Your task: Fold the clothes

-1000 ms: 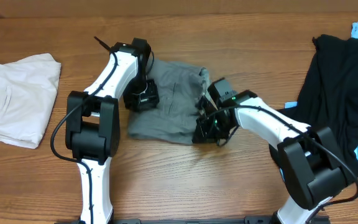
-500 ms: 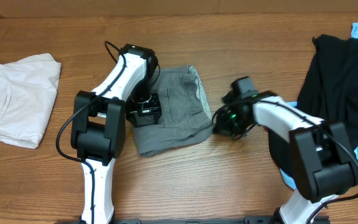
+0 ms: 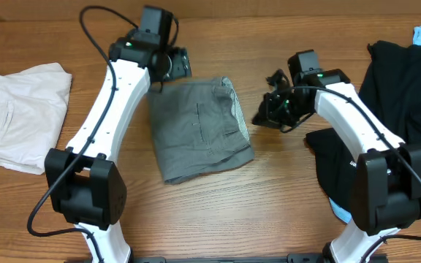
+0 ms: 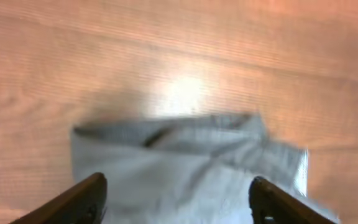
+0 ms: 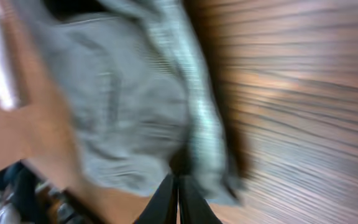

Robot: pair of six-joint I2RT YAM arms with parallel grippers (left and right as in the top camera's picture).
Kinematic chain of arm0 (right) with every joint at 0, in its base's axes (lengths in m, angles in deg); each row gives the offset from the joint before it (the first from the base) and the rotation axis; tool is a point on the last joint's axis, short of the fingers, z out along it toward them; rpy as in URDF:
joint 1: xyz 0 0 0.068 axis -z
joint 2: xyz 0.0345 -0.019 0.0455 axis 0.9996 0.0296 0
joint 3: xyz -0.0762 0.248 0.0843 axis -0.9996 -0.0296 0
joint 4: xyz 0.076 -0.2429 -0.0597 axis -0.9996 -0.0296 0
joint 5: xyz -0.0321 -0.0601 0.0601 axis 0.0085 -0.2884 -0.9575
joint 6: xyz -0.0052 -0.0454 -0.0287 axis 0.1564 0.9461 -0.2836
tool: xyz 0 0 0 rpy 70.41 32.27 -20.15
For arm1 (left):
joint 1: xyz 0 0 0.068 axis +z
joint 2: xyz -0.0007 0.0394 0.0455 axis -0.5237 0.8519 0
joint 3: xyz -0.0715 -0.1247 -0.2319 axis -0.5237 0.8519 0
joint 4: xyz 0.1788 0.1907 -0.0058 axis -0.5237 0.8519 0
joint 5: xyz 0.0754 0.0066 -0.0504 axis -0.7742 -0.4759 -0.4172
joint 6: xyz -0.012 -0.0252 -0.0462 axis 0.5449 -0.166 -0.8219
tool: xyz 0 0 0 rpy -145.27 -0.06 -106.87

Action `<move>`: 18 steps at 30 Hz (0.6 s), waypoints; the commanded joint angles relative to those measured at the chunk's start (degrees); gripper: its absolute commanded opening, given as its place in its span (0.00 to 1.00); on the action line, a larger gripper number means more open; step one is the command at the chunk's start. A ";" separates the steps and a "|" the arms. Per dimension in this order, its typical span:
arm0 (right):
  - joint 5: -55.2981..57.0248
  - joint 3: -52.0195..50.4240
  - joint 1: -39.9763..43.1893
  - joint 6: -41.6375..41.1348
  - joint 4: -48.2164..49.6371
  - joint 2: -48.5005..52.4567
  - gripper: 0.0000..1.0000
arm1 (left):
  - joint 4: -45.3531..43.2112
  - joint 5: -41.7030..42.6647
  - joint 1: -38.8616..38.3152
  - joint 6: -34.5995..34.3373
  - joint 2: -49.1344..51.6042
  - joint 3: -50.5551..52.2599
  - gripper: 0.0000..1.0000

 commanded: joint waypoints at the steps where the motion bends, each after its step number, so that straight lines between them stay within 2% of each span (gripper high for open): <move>1: -6.56 1.03 -3.78 1.16 0.72 -0.87 0.06 | -1.97 -2.40 1.57 1.66 4.35 0.02 0.72; 6: -0.20 0.42 -9.92 0.35 1.90 -0.76 0.07 | -3.65 -1.68 2.19 3.02 11.43 0.02 0.72; 9: 4.48 -2.82 -13.55 -2.64 6.51 -0.76 0.08 | -2.82 -1.42 2.34 4.11 15.96 0.02 0.73; 10: 4.46 -5.35 -14.67 -2.93 9.60 -0.55 0.11 | -1.70 -1.46 2.34 4.50 17.66 0.02 0.74; 13: 4.87 -9.42 -14.93 -5.27 13.64 0.04 0.14 | 0.74 -1.60 2.43 5.99 19.56 0.02 0.81; 18: 7.28 -14.73 -14.05 -7.76 18.10 5.16 0.13 | 11.30 -2.84 2.78 9.03 21.84 0.07 0.78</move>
